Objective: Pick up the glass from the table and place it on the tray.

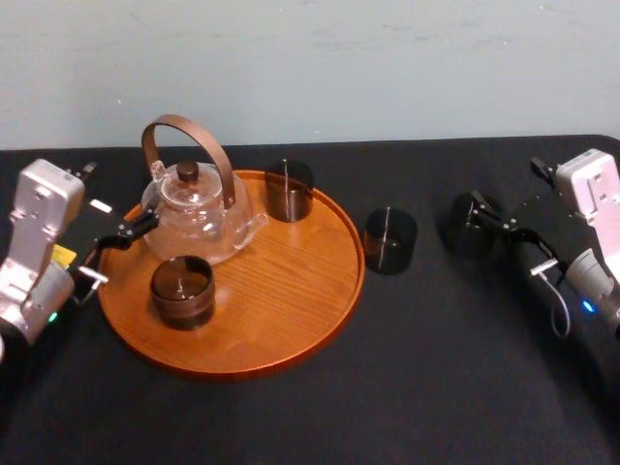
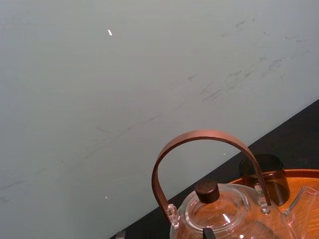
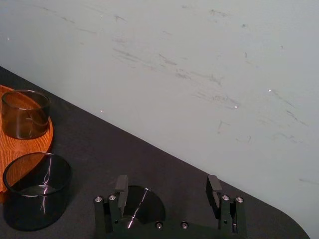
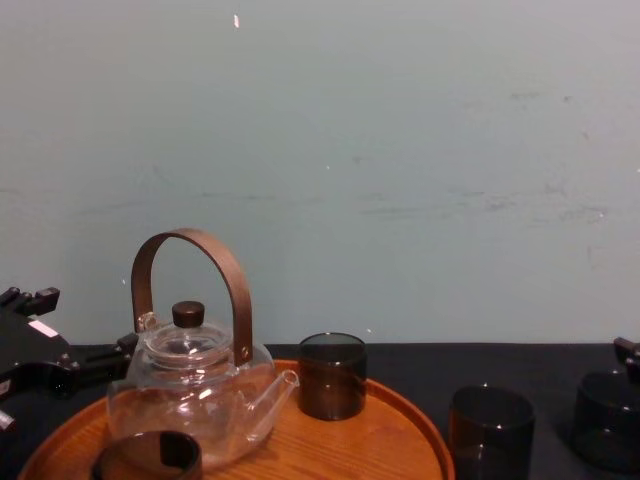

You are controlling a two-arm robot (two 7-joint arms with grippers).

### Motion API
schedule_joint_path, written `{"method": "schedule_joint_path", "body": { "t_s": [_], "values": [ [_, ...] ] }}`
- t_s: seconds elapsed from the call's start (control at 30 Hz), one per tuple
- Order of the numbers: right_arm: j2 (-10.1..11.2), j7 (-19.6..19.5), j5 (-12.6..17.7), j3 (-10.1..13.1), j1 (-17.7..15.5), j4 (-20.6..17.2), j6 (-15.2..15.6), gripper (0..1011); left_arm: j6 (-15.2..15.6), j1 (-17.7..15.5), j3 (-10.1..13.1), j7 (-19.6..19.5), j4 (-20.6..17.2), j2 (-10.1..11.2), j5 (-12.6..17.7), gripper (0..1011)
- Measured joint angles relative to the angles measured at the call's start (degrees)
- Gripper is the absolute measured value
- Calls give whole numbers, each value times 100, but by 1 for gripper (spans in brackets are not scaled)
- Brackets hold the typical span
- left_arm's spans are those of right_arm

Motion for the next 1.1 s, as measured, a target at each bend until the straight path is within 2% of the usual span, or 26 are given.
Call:
{"method": "schedule_joint_path", "body": {
  "t_s": [1.1],
  "values": [
    [0, 0, 0, 0, 0, 0, 0, 1002, 0, 0, 0, 0, 0, 0, 0, 1001]
  ]
}}
